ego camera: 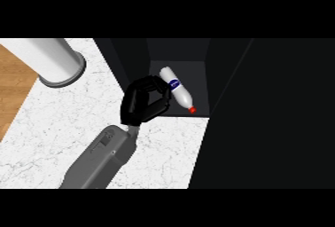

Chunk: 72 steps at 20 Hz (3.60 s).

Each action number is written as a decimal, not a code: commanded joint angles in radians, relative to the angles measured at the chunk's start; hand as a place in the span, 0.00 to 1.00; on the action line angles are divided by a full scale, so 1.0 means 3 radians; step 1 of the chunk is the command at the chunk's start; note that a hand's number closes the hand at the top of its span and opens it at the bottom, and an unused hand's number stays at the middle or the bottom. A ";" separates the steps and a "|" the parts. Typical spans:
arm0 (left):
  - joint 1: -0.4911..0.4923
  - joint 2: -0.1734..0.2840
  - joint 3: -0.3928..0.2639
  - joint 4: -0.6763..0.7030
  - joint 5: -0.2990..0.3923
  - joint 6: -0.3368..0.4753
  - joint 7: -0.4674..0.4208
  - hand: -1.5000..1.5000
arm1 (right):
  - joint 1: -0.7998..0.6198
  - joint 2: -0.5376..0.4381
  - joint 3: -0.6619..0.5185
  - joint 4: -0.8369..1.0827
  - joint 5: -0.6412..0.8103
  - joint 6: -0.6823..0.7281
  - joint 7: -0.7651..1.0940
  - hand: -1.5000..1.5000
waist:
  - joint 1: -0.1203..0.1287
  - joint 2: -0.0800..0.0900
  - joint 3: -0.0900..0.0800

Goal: Pick up the bottled water, place it into the cabinet and close the cabinet

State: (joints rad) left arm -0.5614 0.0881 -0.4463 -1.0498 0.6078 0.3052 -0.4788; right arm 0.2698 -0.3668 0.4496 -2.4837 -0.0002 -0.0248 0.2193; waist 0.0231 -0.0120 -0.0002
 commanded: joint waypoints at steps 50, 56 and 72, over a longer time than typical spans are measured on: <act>0.3255 0.1629 0.0976 -0.2693 0.0345 -0.1167 -0.0237 1.00 | -0.3688 0.1165 -0.0490 0.3589 -0.0957 -0.0388 0.0637 1.00 | 0.0051 0.0064 0.0002; 0.3306 0.1632 0.1057 -0.2786 0.0363 -0.1158 -0.0133 1.00 | -0.3745 0.0989 -0.0735 0.4320 -0.1002 0.0086 0.0120 1.00 | 0.0047 0.0070 0.0004; 0.2934 0.1674 0.1109 -0.2608 0.0470 -0.1265 0.0036 1.00 | -0.3937 0.0745 -0.0917 0.4749 -0.1055 0.0416 -0.0256 1.00 | 0.0014 0.0120 0.0000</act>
